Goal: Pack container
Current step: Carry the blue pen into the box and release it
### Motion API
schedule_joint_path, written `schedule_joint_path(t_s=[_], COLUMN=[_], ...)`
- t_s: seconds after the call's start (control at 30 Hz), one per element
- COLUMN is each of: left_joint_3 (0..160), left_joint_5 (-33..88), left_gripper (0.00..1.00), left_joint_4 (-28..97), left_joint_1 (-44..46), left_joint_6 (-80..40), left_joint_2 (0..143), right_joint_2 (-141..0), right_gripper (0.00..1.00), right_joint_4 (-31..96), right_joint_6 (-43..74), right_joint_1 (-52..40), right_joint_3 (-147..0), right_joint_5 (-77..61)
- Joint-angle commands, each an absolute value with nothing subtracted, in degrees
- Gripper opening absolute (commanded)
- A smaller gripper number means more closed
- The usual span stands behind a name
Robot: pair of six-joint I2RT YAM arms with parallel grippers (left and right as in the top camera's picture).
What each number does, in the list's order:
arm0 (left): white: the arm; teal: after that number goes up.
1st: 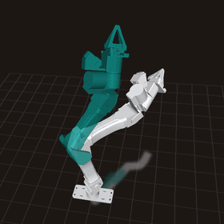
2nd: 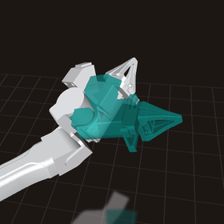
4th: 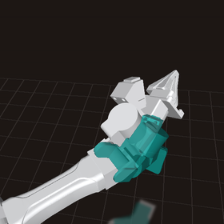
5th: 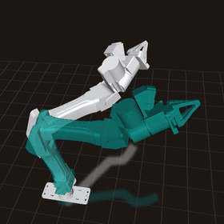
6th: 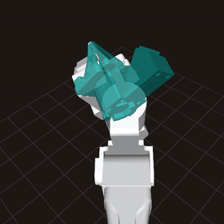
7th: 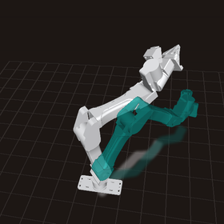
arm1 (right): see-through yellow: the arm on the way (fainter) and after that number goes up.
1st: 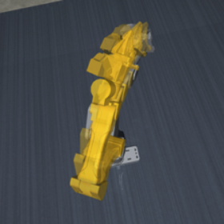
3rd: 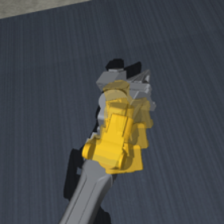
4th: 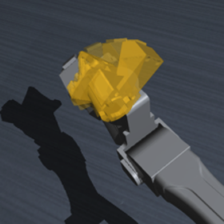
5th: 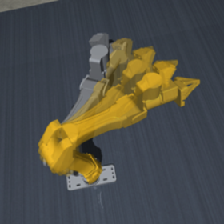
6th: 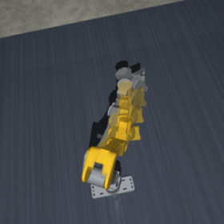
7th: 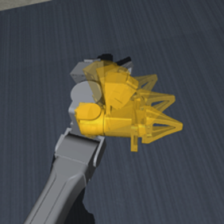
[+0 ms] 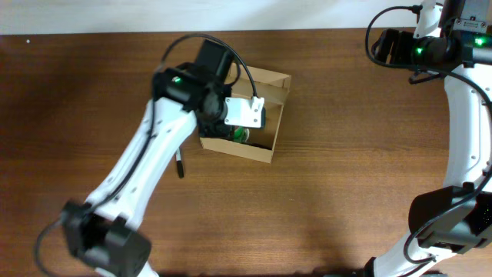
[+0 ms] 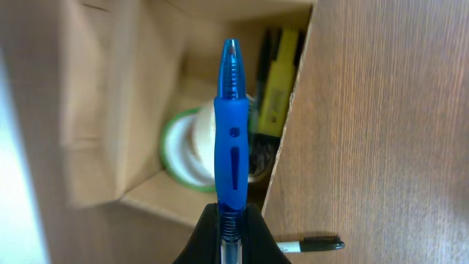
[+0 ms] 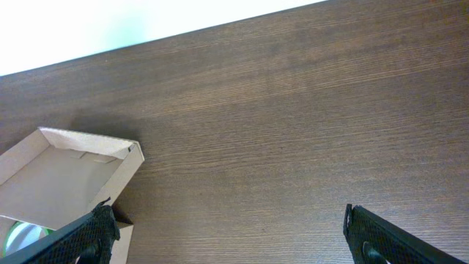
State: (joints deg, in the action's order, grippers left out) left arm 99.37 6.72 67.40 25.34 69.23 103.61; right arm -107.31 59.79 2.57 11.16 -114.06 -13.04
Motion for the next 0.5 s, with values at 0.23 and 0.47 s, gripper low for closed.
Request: schedule_joint_path(t_s=[0.23, 0.47], left_joint_3=[98.94, 98.94], left_joint_5=[6.17, 6.15], left_gripper=[0.01, 0.01], left_joint_4=[66.22, 65.56], left_joint_1=[25.87, 27.38], left_joint_6=[73.41, 75.0], left_joint_2=[114.74, 117.1], right_joint_2=[-106.13, -106.13], right_gripper=[0.99, 0.99], right_joint_4=[59.77, 59.77], right_joint_6=[2.42, 2.42], right_joint_1=[11.29, 11.29], right_joint_3=[-115.18, -115.18], right_joint_5=[-13.3, -13.3])
